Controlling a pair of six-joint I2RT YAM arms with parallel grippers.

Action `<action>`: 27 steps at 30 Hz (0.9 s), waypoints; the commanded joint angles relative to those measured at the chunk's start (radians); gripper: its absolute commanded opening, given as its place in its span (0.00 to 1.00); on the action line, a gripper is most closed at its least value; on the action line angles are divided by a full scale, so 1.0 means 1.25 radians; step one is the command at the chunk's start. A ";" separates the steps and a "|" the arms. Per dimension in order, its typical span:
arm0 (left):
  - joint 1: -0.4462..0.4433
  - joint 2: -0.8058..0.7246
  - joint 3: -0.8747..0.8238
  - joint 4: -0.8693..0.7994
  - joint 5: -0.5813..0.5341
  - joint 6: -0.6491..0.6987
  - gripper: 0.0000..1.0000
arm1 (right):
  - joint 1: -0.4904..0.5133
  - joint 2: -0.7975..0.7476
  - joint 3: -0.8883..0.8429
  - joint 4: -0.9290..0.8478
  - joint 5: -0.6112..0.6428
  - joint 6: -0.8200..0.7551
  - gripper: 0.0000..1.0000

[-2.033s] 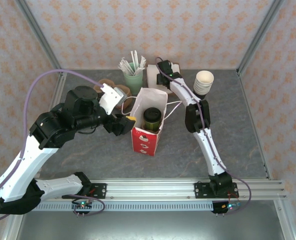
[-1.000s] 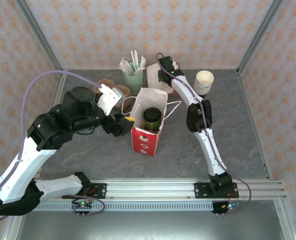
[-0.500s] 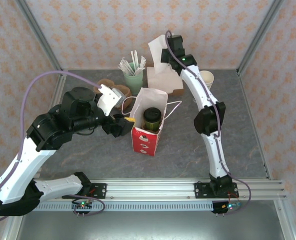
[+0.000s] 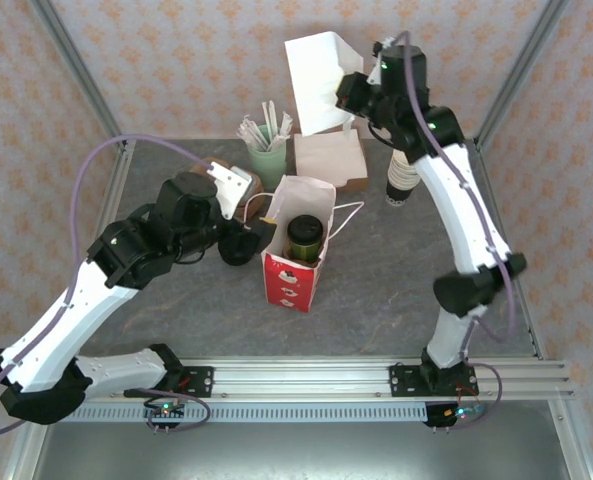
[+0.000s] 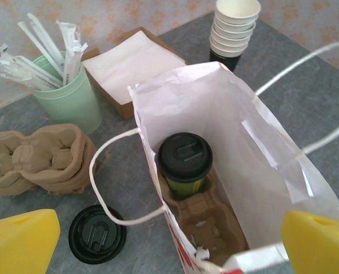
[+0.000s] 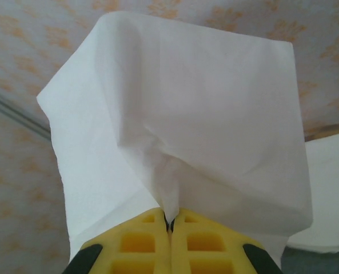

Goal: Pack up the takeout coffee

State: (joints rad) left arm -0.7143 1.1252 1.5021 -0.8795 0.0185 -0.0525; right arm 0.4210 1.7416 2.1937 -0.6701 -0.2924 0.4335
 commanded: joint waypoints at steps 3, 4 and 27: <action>0.037 0.022 -0.028 0.079 -0.044 -0.109 1.00 | 0.003 -0.181 -0.258 0.239 -0.180 0.300 0.00; 0.048 0.023 -0.039 0.094 -0.036 -0.127 1.00 | 0.005 -0.215 -0.305 0.276 -0.196 0.338 0.00; 0.146 0.065 -0.129 0.156 0.091 -0.256 0.99 | 0.269 -0.421 -0.781 0.380 -0.001 0.539 0.00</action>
State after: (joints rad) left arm -0.5453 1.2003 1.3525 -0.7162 0.1093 -0.3523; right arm 0.7498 1.2266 1.2301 -0.1665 -0.3782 1.1282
